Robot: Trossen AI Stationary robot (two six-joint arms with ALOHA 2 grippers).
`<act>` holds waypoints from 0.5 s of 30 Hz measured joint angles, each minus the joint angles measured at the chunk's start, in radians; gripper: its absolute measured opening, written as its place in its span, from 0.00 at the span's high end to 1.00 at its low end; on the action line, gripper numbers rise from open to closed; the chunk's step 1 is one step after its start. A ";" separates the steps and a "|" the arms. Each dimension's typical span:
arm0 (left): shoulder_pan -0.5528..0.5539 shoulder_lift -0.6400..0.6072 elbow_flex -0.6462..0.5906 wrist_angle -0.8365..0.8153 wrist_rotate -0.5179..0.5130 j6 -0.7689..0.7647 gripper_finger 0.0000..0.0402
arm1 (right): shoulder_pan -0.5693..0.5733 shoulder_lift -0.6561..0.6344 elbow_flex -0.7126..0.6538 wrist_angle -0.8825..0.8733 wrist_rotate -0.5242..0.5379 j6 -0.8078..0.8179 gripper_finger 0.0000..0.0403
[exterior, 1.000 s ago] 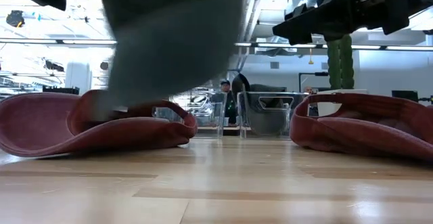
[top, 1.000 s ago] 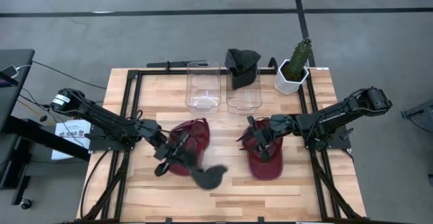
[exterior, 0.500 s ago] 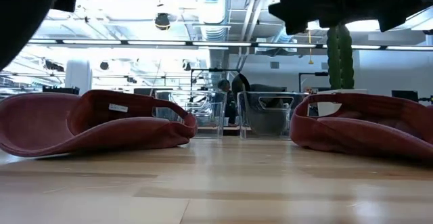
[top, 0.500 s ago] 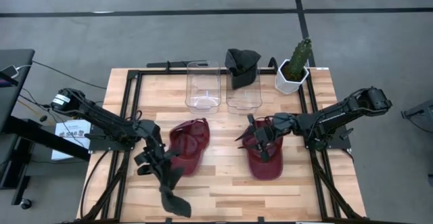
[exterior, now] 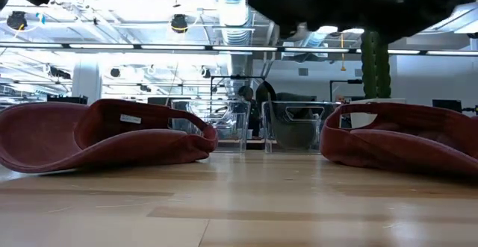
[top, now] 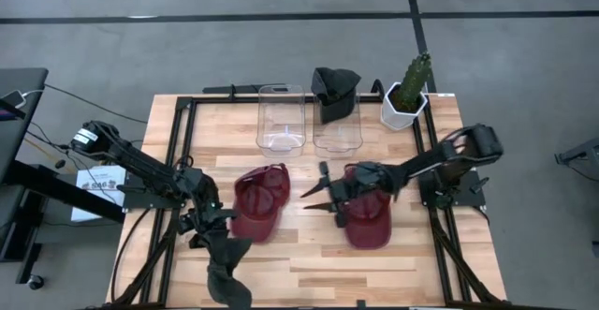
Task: Pick & Place hat
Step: Put the black cap into the right transparent bin
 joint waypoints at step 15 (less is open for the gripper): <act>0.000 0.037 0.000 0.016 0.000 0.013 0.98 | 0.016 0.377 0.354 0.020 -0.157 0.020 0.68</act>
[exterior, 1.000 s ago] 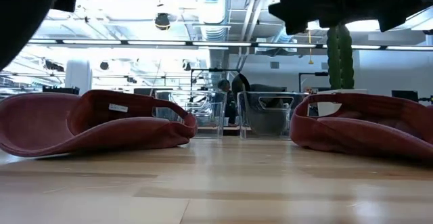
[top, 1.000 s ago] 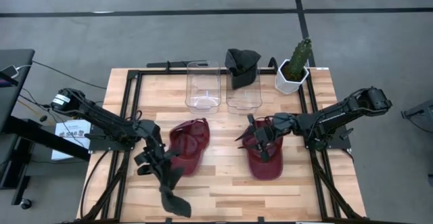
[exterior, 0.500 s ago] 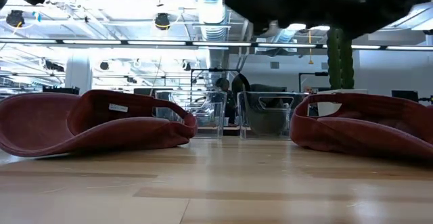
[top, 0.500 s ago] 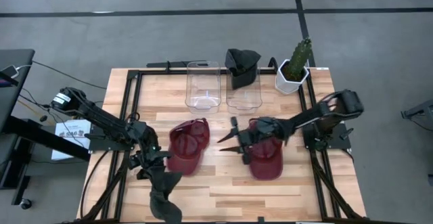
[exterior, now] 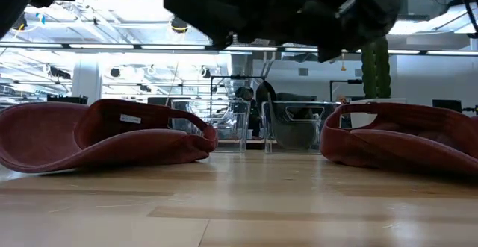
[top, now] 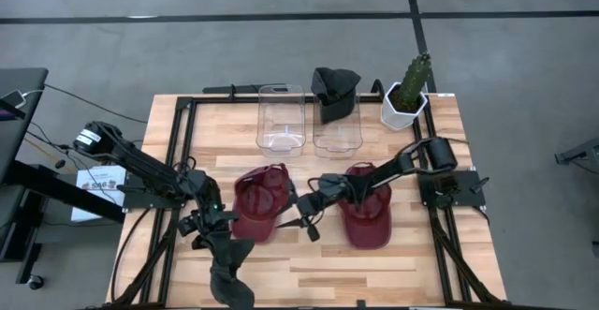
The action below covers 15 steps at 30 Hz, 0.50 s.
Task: Pick & Place hat
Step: Put the black cap into the right transparent bin
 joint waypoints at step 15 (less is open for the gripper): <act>0.000 0.003 0.000 0.119 -0.077 -0.003 0.98 | -0.010 0.035 0.197 -0.294 -0.221 -0.116 0.72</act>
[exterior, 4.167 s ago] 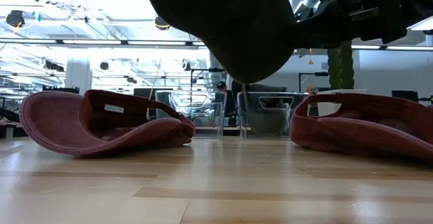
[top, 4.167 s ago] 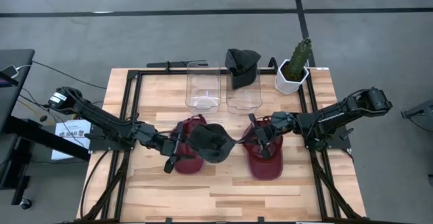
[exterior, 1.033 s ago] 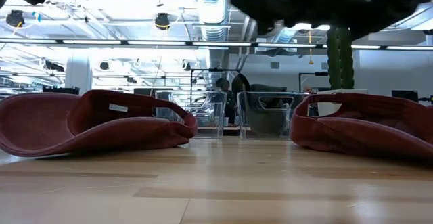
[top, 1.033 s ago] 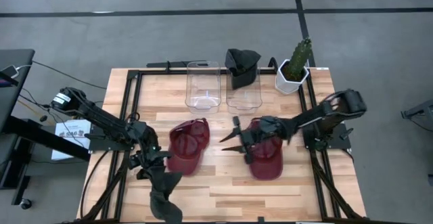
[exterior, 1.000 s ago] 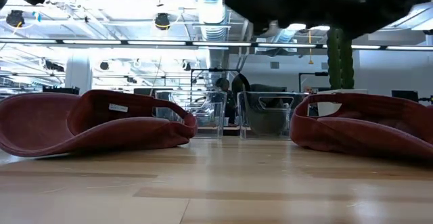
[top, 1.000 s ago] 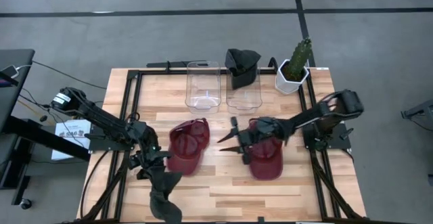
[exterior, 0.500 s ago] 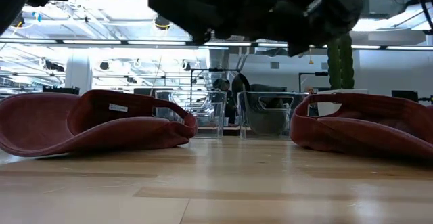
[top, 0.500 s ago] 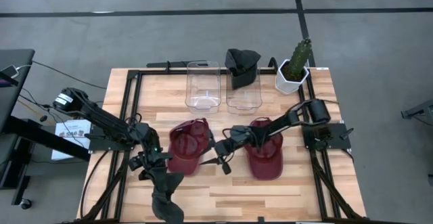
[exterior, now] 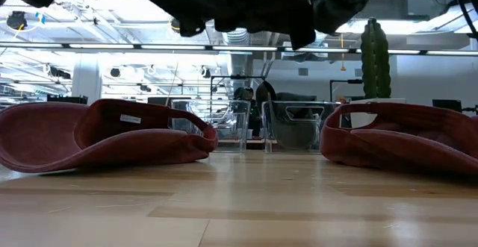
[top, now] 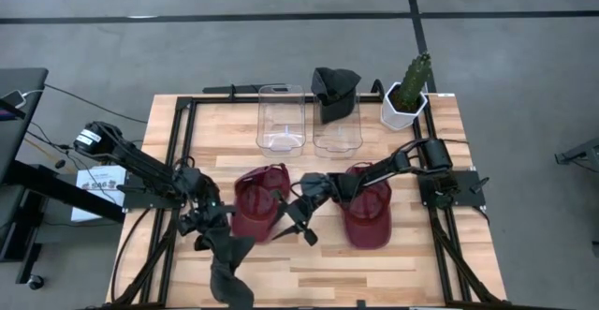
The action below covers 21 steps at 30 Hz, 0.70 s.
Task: Pick & Place hat
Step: Put the black cap into the right transparent bin
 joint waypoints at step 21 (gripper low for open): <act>0.102 -0.038 0.220 0.107 -0.321 -0.297 0.98 | 0.002 -0.017 0.023 0.029 -0.074 0.004 0.72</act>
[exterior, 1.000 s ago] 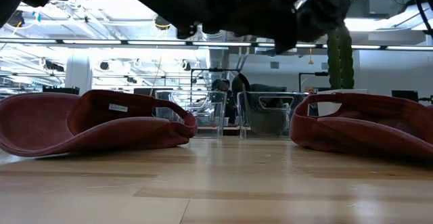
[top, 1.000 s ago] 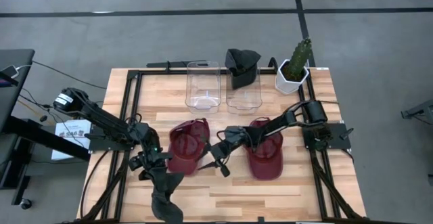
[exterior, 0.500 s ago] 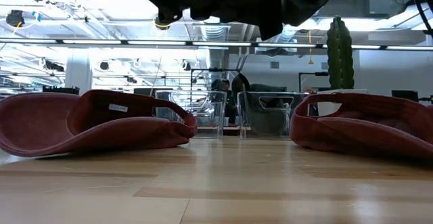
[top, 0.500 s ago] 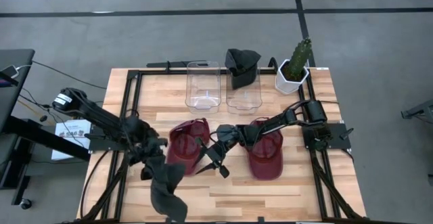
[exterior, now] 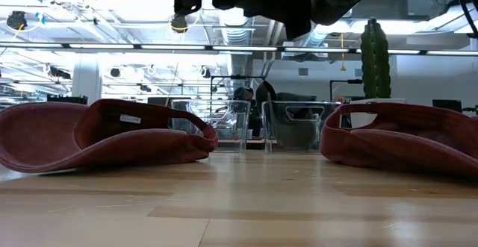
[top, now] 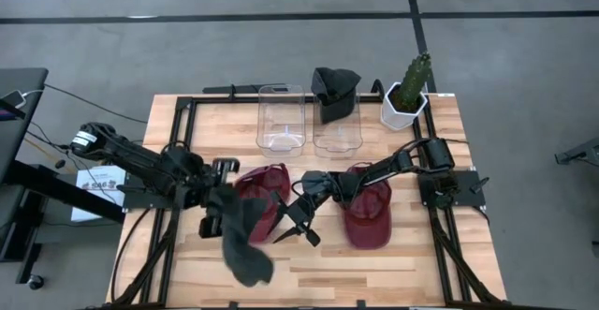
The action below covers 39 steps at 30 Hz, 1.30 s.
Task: Pick & Place hat
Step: Put the black cap into the right transparent bin
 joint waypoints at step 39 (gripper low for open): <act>0.003 0.000 0.092 -0.095 -0.123 -0.272 0.97 | -0.024 -0.034 0.013 0.232 -0.013 0.050 0.72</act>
